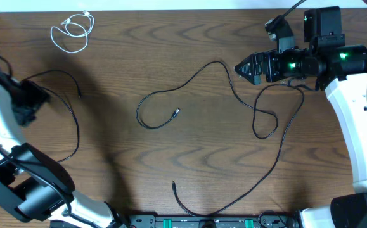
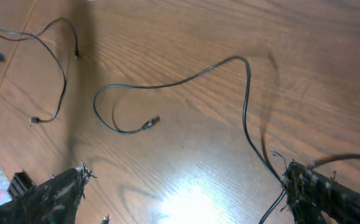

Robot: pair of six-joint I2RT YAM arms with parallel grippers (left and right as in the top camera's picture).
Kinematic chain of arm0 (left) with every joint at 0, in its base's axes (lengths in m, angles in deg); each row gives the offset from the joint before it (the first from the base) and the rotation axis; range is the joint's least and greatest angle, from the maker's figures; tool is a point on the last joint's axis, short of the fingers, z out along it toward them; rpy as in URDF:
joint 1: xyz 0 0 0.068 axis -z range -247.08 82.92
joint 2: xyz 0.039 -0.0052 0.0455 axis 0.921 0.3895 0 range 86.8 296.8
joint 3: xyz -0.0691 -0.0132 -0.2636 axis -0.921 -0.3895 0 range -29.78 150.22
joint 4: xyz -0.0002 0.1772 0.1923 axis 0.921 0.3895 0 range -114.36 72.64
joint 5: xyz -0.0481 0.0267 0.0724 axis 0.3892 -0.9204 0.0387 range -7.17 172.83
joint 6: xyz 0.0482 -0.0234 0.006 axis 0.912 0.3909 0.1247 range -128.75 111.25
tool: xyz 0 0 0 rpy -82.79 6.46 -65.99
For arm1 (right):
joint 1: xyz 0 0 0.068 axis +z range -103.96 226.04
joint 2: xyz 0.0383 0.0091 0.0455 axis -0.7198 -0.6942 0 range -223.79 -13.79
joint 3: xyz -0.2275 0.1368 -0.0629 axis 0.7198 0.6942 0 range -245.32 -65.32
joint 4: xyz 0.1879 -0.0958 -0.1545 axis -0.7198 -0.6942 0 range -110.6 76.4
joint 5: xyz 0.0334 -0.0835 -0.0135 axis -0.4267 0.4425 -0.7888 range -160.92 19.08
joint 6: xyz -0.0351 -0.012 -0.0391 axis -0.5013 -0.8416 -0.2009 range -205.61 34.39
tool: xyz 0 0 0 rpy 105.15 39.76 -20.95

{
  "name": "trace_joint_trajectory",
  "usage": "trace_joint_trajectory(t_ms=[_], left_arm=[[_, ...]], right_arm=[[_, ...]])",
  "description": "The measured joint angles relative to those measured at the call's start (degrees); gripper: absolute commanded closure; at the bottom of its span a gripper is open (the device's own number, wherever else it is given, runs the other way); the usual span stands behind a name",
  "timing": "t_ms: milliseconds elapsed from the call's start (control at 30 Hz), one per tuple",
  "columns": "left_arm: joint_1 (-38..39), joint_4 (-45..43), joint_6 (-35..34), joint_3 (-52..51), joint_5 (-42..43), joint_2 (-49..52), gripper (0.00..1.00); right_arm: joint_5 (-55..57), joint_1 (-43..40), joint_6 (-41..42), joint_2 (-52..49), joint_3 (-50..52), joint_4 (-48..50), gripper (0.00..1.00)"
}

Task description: Untangle cables

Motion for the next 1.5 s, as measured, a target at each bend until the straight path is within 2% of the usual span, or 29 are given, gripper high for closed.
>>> trace_joint_trajectory(t_ms=[133,367,667,800,900,1067,1233,1400,1467,1500], left_arm=[[3.5,-0.1,1.2,-5.7,-4.7,0.0,0.37],[7.1,-4.8,5.3,-12.7,-15.0,0.1,0.13],[9.9,-9.3,12.3,-20.7,-16.9,0.3,0.14],[10.1,-12.1,14.8,-24.0,-17.0,0.4,0.24],[10.1,-14.7,15.9,-26.3,-16.9,0.4,0.42],[10.1,-18.8,17.5,-29.7,-16.9,0.7,0.43],[10.0,-19.6,19.1,-30.6,-14.9,0.8,0.51],[10.1,-19.7,20.2,-30.5,-13.2,1.2,0.74],[10.1,-19.7,20.5,-30.4,-12.2,1.4,0.88],[10.2,-19.7,20.7,-30.4,-11.5,1.4,0.91]], right_arm=[[0.0,0.0,-0.4,0.0,0.0,0.4,0.01],[0.0,0.0,-0.5,0.0,0.0,0.4,0.01],[0.0,0.0,-0.5,0.0,0.0,0.7,0.01],[0.0,0.0,-0.5,0.0,0.0,0.7,0.01],[0.0,0.0,-0.5,0.0,0.0,0.7,0.01],[0.0,0.0,0.4,0.0,0.0,0.8,0.01],[0.0,0.0,1.0,0.0,0.0,0.8,0.01],[0.0,0.0,1.0,0.0,0.0,0.8,0.01],[0.0,0.0,1.0,0.0,0.0,0.7,0.01],[0.0,0.0,1.0,0.0,0.0,0.8,0.01]])
